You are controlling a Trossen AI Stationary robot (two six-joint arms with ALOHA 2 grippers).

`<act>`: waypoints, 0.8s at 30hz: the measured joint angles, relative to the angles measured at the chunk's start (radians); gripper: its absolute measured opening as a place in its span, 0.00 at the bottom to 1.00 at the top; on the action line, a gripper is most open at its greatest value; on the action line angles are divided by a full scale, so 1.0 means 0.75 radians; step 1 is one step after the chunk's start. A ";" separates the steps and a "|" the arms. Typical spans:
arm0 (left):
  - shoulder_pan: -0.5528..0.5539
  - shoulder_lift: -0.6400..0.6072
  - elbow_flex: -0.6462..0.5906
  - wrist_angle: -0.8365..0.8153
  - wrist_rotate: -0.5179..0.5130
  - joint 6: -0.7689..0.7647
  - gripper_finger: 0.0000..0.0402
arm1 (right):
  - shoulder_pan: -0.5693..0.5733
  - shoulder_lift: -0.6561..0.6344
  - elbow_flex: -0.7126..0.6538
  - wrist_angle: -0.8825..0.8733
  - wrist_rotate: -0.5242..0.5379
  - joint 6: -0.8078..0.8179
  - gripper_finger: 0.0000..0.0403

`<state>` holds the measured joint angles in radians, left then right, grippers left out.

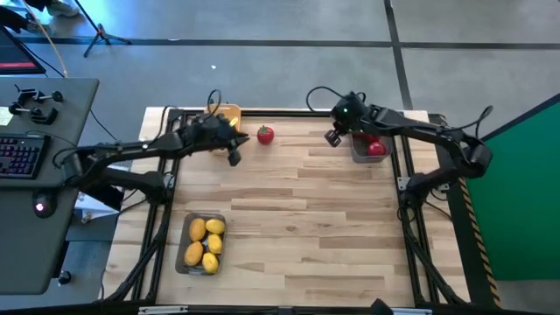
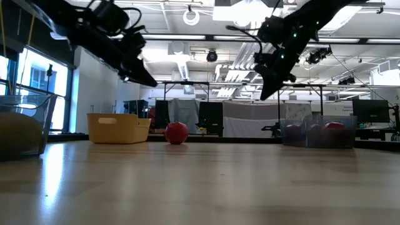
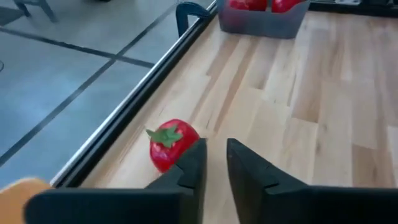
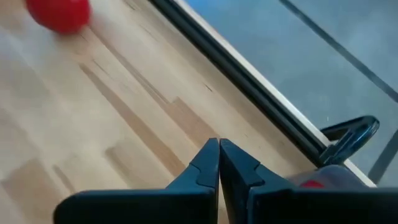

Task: Sort produce into baskets
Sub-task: Put the tomato into the top gray bin

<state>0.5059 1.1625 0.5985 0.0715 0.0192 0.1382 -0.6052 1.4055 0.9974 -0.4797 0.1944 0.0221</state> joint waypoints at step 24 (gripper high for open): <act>0.053 0.813 0.701 -0.490 -0.155 -0.017 0.68 | 0.235 -0.151 0.000 -0.015 0.113 0.065 0.00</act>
<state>0.5455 1.7726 1.1240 -0.2962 -0.0973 0.1254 -0.4286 1.2919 0.9974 -0.4913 0.2794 0.0708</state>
